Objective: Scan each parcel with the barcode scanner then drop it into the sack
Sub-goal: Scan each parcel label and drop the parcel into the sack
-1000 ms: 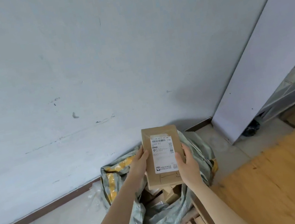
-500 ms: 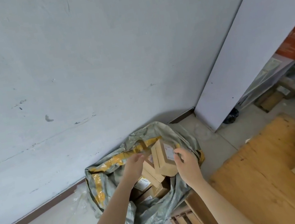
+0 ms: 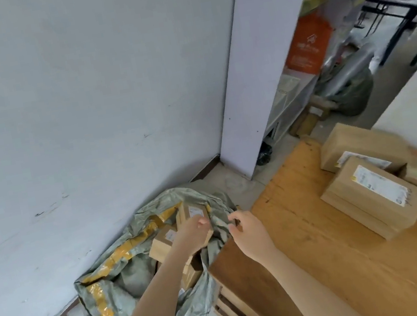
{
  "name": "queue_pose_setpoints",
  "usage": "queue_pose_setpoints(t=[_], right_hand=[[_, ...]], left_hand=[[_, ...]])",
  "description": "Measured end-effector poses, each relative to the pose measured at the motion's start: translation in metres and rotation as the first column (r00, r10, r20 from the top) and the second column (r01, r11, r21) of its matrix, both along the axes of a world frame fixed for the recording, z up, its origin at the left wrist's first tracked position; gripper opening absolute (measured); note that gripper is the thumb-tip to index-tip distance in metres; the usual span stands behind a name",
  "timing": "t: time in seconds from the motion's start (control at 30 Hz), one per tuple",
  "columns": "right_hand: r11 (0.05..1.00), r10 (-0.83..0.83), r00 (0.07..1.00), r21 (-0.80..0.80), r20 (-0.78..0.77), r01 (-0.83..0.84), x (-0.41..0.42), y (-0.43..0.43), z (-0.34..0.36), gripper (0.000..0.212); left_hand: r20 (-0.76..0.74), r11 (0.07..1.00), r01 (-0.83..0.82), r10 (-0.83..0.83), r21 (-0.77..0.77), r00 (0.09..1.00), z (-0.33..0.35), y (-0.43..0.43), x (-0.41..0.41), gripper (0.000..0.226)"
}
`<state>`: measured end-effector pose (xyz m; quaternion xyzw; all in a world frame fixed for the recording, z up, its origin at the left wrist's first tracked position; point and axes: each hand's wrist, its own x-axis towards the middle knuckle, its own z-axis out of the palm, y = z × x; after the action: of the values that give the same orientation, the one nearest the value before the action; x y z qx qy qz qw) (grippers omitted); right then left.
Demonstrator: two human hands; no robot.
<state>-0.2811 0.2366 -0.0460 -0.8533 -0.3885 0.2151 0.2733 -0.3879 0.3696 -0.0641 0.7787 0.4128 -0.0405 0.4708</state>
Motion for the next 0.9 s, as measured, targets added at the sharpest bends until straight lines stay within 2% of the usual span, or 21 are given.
queue_pose_setpoints(t=[0.13, 0.23, 0.4, 0.67, 0.9], right_hand=[[0.996, -0.087, 0.994, 0.016, 0.072, 0.086, 0.032, -0.053, 0.019, 0.030], [0.991, -0.134, 0.982, 0.008, 0.133, 0.135, 0.061, -0.102, 0.032, 0.032], [0.976, -0.196, 0.963, -0.056, 0.184, 0.210, 0.118, -0.195, 0.049, 0.034], [0.935, -0.296, 0.932, -0.137, 0.209, 0.328, 0.195, -0.305, 0.055, 0.040], [0.904, -0.357, 0.916, -0.177, 0.185, 0.388, 0.227, -0.319, 0.049, 0.046]], left_hand=[[0.008, 0.987, 0.132, -0.133, 0.093, 0.991, 0.025, -0.043, 0.052, 0.026], [-0.008, 0.963, 0.212, -0.214, 0.166, 0.977, 0.037, -0.084, 0.090, 0.030], [-0.029, 0.931, 0.310, -0.311, 0.192, 0.950, 0.051, -0.162, 0.151, 0.043], [-0.012, 0.891, 0.373, -0.384, 0.258, 0.923, 0.064, -0.260, 0.224, 0.063], [-0.126, 0.856, 0.391, -0.371, 0.339, 0.920, 0.066, -0.259, 0.257, 0.070]])
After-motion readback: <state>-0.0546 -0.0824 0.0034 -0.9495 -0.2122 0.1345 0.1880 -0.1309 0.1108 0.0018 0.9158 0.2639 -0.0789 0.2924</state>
